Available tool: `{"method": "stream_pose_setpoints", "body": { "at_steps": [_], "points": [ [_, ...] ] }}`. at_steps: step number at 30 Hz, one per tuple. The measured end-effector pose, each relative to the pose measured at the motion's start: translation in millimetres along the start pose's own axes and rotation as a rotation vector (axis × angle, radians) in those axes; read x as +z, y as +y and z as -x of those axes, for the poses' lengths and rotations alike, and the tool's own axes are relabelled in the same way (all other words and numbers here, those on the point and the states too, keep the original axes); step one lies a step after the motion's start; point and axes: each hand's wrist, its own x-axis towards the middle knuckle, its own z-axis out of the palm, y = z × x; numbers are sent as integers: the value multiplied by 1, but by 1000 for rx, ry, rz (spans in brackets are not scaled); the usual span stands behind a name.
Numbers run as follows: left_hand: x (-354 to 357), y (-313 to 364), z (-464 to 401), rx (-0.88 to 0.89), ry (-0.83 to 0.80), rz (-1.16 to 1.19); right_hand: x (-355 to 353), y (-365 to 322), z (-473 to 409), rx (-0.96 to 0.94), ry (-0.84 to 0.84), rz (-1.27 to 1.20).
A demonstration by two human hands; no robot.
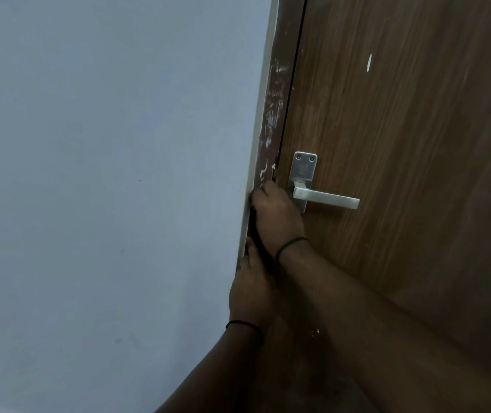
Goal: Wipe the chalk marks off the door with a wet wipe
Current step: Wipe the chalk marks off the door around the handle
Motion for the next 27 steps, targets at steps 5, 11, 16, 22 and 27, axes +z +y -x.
{"method": "stream_pose_setpoints", "body": {
  "at_steps": [5, 11, 16, 22, 27],
  "points": [
    [-5, -2, 2, -7, 18, 16, -4, 2, 11, -74, -203, 108],
    [-10, 8, -2, 34, 28, -4, -30, -6, -25, -76, -162, 303],
    [-9, 13, -7, 20, 32, -49, -49, 0, -47, -32, -93, 263],
    [-9, 18, -6, 43, 22, -28, -52, 12, -30, -190, -264, 214],
    [-13, 21, -16, 34, 12, -72, -64, 19, -56, -129, -148, 212]
  ]
}}
